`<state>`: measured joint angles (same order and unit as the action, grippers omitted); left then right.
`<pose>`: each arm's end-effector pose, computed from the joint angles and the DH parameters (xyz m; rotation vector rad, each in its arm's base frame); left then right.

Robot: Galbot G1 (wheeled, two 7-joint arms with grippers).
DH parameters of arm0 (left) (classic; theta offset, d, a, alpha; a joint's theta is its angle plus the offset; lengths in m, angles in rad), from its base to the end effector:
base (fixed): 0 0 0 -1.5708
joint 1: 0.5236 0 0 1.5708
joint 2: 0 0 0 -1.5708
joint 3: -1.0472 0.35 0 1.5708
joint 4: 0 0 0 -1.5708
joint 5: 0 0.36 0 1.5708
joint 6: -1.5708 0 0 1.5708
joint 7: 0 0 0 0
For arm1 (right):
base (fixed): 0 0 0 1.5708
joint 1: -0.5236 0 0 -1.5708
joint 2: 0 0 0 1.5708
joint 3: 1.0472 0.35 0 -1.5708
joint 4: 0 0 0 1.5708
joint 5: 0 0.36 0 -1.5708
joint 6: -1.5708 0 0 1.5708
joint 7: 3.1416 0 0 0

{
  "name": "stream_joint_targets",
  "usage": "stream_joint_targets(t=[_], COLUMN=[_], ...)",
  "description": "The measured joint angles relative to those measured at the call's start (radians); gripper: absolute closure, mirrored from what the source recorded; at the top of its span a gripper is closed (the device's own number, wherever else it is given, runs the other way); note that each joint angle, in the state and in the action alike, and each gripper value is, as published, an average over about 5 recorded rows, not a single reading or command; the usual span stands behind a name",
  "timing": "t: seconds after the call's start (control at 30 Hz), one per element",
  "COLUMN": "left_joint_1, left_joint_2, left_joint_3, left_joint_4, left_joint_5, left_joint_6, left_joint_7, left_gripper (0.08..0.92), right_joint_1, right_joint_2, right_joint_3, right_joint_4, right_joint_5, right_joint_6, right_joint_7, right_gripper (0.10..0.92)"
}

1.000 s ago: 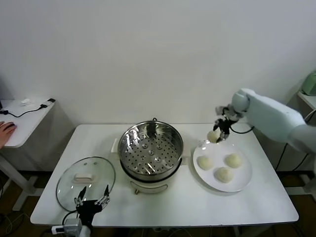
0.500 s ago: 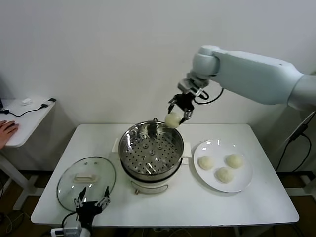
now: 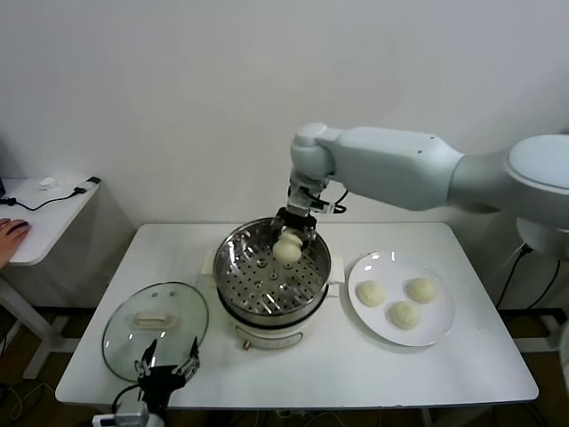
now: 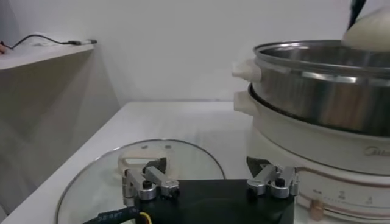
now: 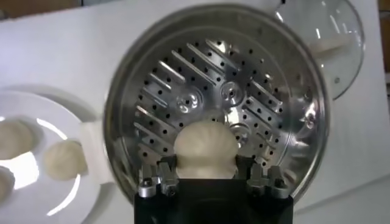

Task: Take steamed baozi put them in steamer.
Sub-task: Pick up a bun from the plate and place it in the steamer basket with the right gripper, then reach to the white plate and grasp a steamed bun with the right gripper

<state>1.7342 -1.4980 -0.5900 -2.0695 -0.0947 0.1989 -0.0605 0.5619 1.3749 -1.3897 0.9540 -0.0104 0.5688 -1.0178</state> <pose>0.1324 0.0339 -0.3360 0.1162 -2.7556 -0.0174 0.6047 0.1627 -0.0755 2.0854 -0.4804 2.2758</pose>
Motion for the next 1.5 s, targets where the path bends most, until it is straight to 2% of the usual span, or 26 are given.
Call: stream_joint_targets(t=[0.4,0.5,0.67,0.9,1.17,1.5], left_joint_1=[-0.003,-0.003,0.0,0.008,0.012,0.002], left_joint_2=[-0.003,-0.003,-0.003,-0.003,0.001,0.007], left_joint_3=[0.001,0.0,0.0,0.002,0.002,-0.005], left_joint_4=[0.006,0.007,0.003,-0.011,-0.019,-0.012], left_joint_5=[0.001,0.001,0.001,0.001,0.0,-0.008], left_joint_6=[-0.001,-0.001,-0.001,0.002,0.0,-0.005], left_joint_7=[-0.007,-0.01,-0.011,-0.006,-0.004,-0.006], left_gripper=[0.177,0.177,0.177,0.177,0.177,0.177], right_joint_1=[-0.096,-0.099,-0.078,0.046,0.245,0.29], right_joint_2=[0.071,0.074,0.064,-0.006,-0.213,-0.476], right_joint_3=[0.058,0.058,0.044,-0.02,-0.207,-0.378], right_joint_4=[-0.163,-0.175,-0.163,-0.087,0.075,0.292], right_joint_5=[-0.106,-0.104,-0.059,0.124,0.385,0.543], right_joint_6=[0.072,0.083,0.09,0.065,-0.148,-0.531], right_joint_7=[0.078,0.082,0.076,0.009,-0.039,0.04], right_gripper=[0.362,0.311,0.213,0.203,0.203,0.203])
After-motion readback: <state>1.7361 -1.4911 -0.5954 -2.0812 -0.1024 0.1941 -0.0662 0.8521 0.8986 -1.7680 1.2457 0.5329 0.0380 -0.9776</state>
